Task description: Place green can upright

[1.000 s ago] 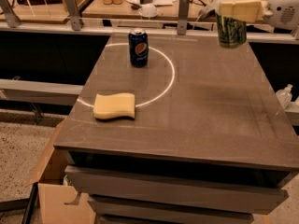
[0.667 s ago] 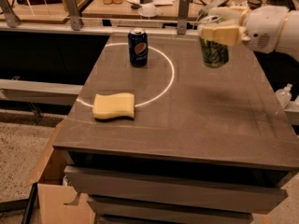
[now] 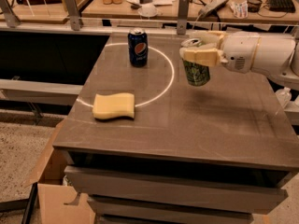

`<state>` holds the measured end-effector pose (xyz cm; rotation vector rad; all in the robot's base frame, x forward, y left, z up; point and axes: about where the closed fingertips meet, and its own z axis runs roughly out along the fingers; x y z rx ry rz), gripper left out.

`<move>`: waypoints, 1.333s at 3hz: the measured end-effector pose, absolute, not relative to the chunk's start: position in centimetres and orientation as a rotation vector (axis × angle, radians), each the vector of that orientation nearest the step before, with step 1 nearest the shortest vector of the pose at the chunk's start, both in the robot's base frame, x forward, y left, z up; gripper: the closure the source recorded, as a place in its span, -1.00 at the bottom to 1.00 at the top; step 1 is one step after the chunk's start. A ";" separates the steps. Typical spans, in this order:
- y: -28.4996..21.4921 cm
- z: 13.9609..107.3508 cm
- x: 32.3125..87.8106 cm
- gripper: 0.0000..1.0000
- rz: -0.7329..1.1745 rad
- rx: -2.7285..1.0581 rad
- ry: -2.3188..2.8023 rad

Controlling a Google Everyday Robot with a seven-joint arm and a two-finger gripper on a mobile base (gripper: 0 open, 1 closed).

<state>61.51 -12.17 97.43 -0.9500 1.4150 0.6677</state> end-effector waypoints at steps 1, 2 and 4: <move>-11.6 96.2 61.2 1.00 0.721 -0.923 1.362; -11.2 95.5 61.0 1.00 0.760 -0.911 1.310; -10.8 93.9 60.7 0.96 0.805 -0.897 1.285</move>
Offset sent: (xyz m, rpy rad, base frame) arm -0.0073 0.0077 -0.0290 0.1689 -0.0602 0.0778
